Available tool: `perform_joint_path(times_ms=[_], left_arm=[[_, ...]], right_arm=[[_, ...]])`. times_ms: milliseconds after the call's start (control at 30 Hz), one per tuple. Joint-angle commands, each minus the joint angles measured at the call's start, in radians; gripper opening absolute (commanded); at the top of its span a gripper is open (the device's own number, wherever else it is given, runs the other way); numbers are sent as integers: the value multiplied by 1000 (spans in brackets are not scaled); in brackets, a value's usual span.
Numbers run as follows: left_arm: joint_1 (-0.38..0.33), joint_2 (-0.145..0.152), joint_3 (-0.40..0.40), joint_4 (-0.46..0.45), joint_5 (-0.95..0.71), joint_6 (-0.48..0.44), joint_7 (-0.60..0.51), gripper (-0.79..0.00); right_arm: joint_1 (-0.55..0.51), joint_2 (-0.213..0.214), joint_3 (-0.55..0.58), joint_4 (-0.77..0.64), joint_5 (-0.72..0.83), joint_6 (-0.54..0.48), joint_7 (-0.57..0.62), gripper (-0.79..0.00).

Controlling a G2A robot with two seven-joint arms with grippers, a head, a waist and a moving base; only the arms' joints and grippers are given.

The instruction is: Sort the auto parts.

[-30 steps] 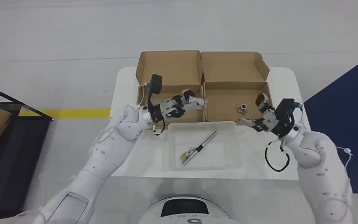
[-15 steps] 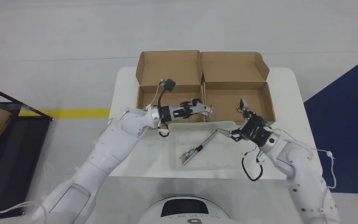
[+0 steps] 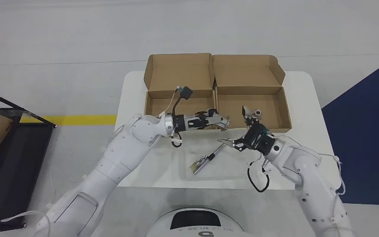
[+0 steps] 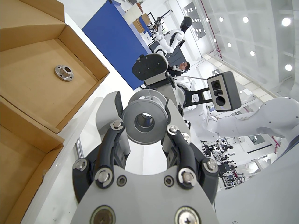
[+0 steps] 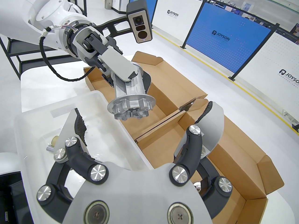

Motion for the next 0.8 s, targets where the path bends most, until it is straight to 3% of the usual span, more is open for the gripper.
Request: perform_joint_path(times_ms=[0,133,200,267,300,433,467,500,533,767], left_arm=[[-2,-2,4,2,2,-6,2,-785],[-6,-6,13,4,3,-10,3,-785],[-8,-7,16,6,3,-13,3,-785],[-10,-8,18,9,1,-15,3,-785],[-11,-9,19,11,1,-16,2,-785],[-12,-10,20,16,-3,-20,0,-785],[-12,-10,20,17,-4,-22,0,-785],[-12,-10,19,18,-4,-23,-1,-785],[-12,-10,19,19,-5,-24,-1,-785],[-12,-11,17,19,6,-31,6,-785]], right_arm=[[9,0,-9,2,6,0,12,0],[22,-1,-28,5,9,6,39,0],[28,-1,-34,8,10,11,50,-52],[34,-1,-39,11,14,17,58,-212],[36,-1,-41,13,16,18,62,-354],[44,0,-44,21,25,17,71,-542],[46,0,-44,23,27,16,72,-622],[47,0,-43,26,31,15,73,-757],[48,1,-42,28,34,14,73,-785],[49,4,-34,35,51,-1,68,-785]])
